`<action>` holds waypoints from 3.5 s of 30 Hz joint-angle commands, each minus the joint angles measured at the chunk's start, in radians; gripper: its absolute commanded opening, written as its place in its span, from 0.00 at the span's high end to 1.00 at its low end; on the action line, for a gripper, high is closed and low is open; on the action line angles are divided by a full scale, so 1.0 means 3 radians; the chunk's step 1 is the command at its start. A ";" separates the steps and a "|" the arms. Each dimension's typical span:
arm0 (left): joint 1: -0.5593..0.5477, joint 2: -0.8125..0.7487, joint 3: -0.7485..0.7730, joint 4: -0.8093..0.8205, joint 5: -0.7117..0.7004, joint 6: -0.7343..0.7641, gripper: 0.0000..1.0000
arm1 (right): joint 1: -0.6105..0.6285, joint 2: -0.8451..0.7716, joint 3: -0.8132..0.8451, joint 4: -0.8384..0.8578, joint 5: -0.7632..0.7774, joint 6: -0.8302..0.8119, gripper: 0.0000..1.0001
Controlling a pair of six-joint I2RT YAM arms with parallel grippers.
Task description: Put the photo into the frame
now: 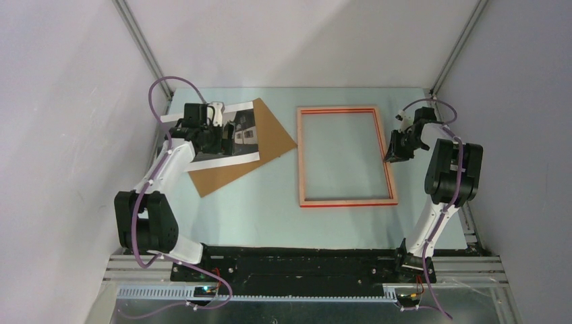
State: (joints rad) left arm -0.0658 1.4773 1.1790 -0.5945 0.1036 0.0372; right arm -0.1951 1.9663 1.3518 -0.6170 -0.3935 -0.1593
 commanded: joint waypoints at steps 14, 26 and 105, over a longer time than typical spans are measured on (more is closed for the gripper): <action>0.0024 -0.0171 -0.0071 0.0026 -0.0215 0.0183 0.02 | -0.0014 -0.0246 -0.0294 -0.0151 0.0036 -0.0161 1.00; 0.0013 0.0153 -0.0037 -0.0041 -0.0333 0.0657 0.02 | -0.0054 -0.0545 -0.0712 -0.0118 0.0051 -0.0327 1.00; -0.0185 0.0978 0.0709 -0.0120 -0.0491 0.0252 0.04 | 0.0324 -0.1193 -0.0285 -0.0078 -0.0111 -0.0131 0.31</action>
State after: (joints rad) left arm -0.2195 1.8648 1.4044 -0.6315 -0.0887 0.1364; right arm -0.1562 1.6455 1.1904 -0.6575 -0.4358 -0.2100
